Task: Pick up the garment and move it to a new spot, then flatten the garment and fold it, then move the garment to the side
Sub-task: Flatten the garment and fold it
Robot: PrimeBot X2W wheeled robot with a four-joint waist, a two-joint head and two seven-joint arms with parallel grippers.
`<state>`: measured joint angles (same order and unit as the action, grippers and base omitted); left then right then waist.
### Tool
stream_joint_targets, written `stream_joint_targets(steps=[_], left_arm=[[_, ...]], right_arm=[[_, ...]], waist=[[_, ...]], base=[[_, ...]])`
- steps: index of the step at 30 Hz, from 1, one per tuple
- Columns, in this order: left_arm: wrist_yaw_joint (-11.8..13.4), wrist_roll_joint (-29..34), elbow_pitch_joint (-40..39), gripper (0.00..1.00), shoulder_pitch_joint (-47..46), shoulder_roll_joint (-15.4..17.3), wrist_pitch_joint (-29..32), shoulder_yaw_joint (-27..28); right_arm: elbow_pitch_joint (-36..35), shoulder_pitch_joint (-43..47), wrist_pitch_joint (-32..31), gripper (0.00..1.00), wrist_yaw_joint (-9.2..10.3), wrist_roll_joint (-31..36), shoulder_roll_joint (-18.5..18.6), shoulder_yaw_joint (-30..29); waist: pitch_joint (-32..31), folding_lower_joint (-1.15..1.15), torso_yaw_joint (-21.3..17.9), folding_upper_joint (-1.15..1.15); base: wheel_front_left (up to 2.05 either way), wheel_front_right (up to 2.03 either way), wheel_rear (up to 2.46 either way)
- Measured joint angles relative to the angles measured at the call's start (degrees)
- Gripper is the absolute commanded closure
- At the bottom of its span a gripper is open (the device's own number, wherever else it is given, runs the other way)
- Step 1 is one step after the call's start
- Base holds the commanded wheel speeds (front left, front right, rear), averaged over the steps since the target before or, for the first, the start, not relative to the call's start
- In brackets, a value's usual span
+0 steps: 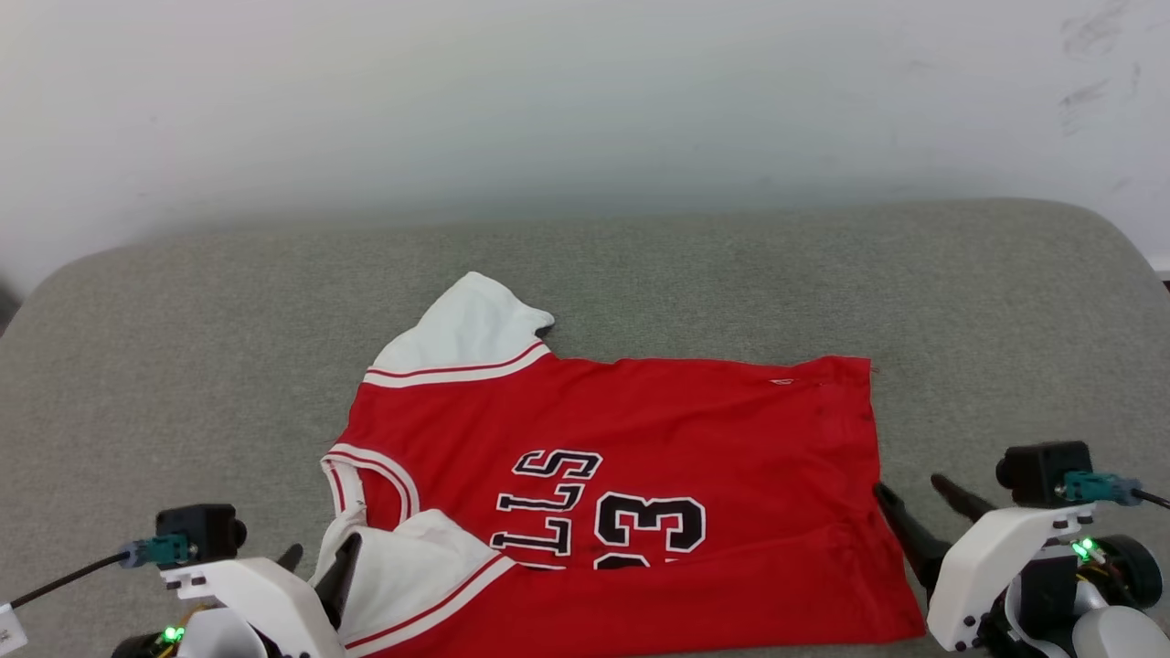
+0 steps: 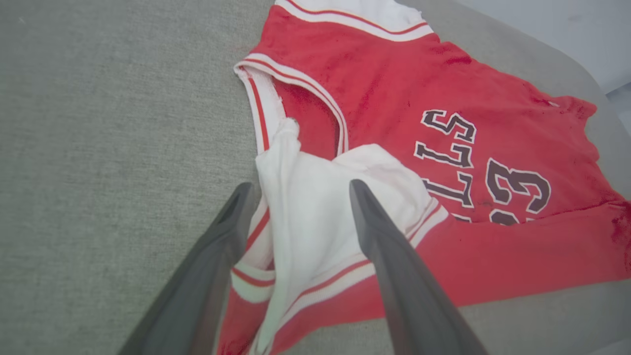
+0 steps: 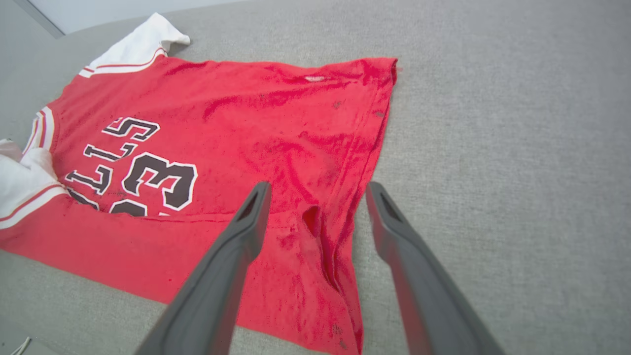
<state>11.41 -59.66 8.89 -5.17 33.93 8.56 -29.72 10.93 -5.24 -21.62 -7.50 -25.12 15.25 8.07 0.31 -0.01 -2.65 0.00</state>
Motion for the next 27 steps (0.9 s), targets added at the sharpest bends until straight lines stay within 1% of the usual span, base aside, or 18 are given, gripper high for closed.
stream_joint_targets(steps=[3, 8, 12, 16, 19, 22, 25, 27], left_arm=[[1.3, 1.9, -0.5, 0.00, -1.3, 0.4, -3.2, 1.4], [2.7, 5.0, -2.8, 0.00, -5.2, 1.1, -7.0, 3.2], [3.2, 6.6, -4.3, 0.00, -9.9, 2.7, -8.0, 5.0], [3.2, 7.3, -5.2, 0.00, -16.5, 4.8, -7.2, 7.2], [2.1, 7.3, -4.7, 0.00, -22.0, 6.0, -4.8, 7.8], [-0.7, 6.7, -2.6, 0.00, -28.3, 7.3, -0.8, 7.5], [-3.9, 5.3, 0.3, 0.00, -34.0, 8.9, 5.8, 6.3], [-5.9, 4.6, 2.4, 0.00, -37.4, 10.4, 11.4, 4.9]], right_arm=[[-2.1, 0.0, 6.1, 0.00, 0.00, 3.0, -1.2, -1.4], [-5.8, -0.4, 13.2, 0.00, 0.00, 7.6, -3.5, -3.5], [-9.6, -2.2, 16.7, 0.00, 0.00, 10.9, -6.2, -4.6], [-13.5, -4.8, 17.8, 0.00, 0.00, 12.7, -8.3, -5.0], [-15.9, -7.1, 18.8, 0.00, 0.00, 13.2, -9.6, -5.1], [-17.1, -8.8, 19.8, 0.00, 0.00, 13.5, -10.5, -5.4], [-17.4, -10.2, 20.7, 0.00, 0.00, 13.3, -11.2, -5.4], [-17.1, -10.9, 21.2, 0.00, 0.00, 13.0, -11.5, -5.3]], waist=[[-0.2, 0.00, -1.2, 0.00], [0.8, 0.00, -3.2, 0.00], [3.5, 0.00, -4.6, 0.00], [7.8, 0.01, -5.8, 0.00], [11.7, 0.01, -6.9, 0.00], [15.9, 0.02, -8.0, 0.00], [19.9, 0.02, -9.2, 0.00], [22.2, 0.02, -10.2, 0.00]], base=[[0.00, 0.00, 0.00], [0.00, 0.00, 0.00], [0.00, 0.00, 0.00], [0.00, 0.00, 0.00], [0.00, 0.00, 0.00], [0.00, 0.00, 0.00], [0.00, 0.00, 0.00], [0.00, 0.00, 0.00]])
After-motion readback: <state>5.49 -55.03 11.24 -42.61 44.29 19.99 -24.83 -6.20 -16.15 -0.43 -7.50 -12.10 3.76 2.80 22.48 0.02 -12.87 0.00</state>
